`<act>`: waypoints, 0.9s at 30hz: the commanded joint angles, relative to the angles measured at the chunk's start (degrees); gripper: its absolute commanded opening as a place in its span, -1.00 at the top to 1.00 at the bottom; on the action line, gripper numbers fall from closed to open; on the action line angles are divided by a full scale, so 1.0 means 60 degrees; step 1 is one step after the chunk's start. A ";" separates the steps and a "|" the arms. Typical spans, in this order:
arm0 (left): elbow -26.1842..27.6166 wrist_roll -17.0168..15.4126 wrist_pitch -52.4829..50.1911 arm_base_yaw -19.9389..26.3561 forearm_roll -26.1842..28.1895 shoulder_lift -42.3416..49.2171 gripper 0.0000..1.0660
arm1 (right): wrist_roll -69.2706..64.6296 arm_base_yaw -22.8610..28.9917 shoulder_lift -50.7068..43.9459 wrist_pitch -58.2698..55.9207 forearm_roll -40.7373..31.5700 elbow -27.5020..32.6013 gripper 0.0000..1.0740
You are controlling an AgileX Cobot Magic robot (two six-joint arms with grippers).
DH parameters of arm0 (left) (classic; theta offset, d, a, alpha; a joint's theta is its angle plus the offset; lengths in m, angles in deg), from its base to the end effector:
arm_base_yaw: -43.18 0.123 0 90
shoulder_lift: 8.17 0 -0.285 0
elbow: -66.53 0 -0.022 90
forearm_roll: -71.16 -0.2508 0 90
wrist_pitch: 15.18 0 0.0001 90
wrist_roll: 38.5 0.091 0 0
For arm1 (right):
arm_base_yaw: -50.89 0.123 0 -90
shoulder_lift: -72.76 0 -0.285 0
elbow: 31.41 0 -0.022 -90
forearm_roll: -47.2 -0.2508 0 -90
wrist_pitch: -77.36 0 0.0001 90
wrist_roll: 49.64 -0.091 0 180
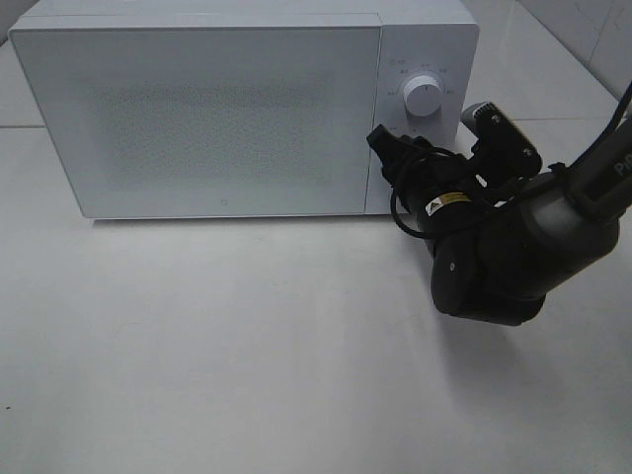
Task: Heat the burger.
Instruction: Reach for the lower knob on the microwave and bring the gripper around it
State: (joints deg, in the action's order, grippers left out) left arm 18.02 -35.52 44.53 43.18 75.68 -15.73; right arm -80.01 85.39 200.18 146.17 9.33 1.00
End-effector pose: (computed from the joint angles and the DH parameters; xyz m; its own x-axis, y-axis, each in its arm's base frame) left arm -0.0049 -0.0062 0.2793 -0.4329 0.0121 -0.9014 0.0666 0.9976 -0.0186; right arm 0.3217 0.1579 0.1136 -0.0563 0.6779 -0.7330 0.0651 0.7351 0.6749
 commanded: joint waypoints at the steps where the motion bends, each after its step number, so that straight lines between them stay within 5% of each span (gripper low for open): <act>1: -0.0038 -0.0076 -0.0038 0.0010 0.0067 0.0258 -0.89 | -0.1471 -0.0162 -0.0029 0.1461 0.0172 -0.0229 0.79; 27: -0.0038 -0.0076 -0.0038 0.0010 0.0067 0.0258 -0.89 | -0.6388 -0.0162 -0.0029 0.1490 0.0229 -0.0229 0.85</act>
State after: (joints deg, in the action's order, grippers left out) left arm 18.02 -35.52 44.53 43.18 75.68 -15.73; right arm -116.50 85.39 200.23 146.34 9.50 1.17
